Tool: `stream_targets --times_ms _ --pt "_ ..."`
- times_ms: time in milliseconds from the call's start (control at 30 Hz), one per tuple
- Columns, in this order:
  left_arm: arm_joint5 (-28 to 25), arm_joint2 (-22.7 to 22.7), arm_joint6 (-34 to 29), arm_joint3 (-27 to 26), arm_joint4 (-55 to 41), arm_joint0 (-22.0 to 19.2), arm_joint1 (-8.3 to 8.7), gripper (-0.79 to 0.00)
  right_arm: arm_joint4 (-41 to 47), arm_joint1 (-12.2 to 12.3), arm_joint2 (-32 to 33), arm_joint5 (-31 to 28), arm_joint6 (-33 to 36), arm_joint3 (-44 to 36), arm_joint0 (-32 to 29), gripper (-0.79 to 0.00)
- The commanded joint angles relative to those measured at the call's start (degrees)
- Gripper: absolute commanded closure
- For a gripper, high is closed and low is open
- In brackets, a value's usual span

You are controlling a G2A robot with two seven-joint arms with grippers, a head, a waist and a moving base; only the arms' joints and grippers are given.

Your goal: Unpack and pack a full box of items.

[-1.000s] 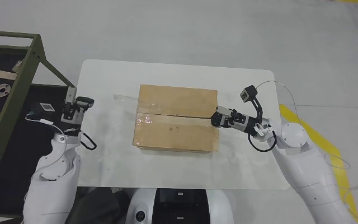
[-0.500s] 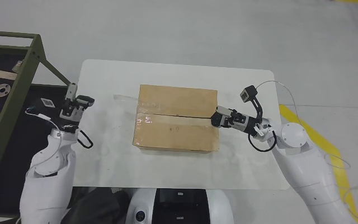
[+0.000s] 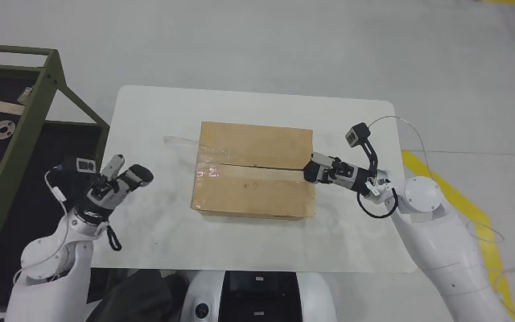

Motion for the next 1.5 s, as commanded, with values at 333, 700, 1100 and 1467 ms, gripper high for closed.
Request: stream_targets --times_ms 333,700,1100,1467 --pt "-0.77 0.73 -11.64 -3.37 -3.39 3.71 0.09 -0.785 0.0 0.0 0.0 0.0 0.0 0.0 0.0 -0.785" --pt "-1.75 0.86 -0.51 0.96 0.28 -1.65 -0.14 -0.785 0.0 0.0 0.0 0.0 0.0 0.0 0.0 -0.785" --pt "3.78 2.1 9.55 10.11 5.76 -15.16 0.41 -0.785 0.0 0.0 0.0 0.0 0.0 0.0 0.0 -0.785" --pt "5.52 6.35 14.21 15.35 11.88 -22.67 0.51 -0.785 0.0 0.0 0.0 0.0 0.0 0.0 0.0 -0.785"
